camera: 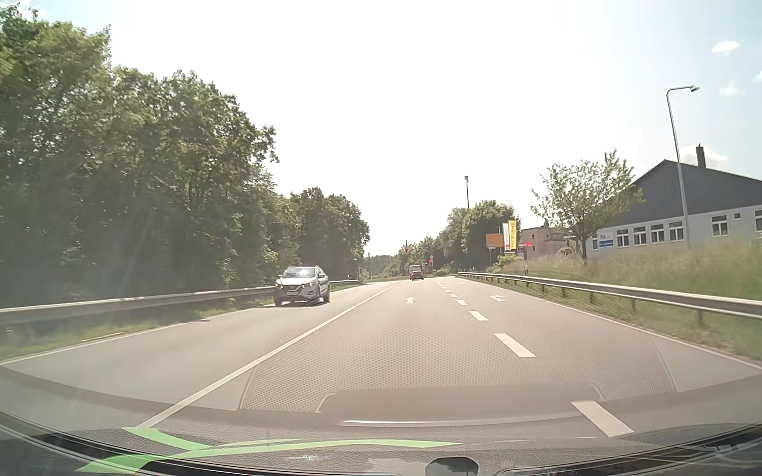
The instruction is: Follow the waypoints while adhering to traffic rules and regulations
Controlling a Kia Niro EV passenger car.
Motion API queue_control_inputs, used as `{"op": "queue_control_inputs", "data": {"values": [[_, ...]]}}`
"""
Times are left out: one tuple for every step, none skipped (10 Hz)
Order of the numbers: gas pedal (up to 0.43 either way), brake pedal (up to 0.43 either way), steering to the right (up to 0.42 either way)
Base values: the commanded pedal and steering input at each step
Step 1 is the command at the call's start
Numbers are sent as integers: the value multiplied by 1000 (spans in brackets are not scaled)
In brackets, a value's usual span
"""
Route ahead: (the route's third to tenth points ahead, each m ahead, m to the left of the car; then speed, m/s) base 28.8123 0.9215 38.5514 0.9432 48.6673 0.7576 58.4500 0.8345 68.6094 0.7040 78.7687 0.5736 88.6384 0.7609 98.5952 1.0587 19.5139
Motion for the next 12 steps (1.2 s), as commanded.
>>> {"op": "queue_control_inputs", "data": {"values": [[0, 6, 2], [0, 6, 2], [0, 12, 1], [0, 18, 1], [0, 37, 1], [0, 159, 1], [0, 220, 2], [0, 256, 3], [0, 280, 3], [0, 207, 3], [0, 128, 3], [0, 152, 3]]}}
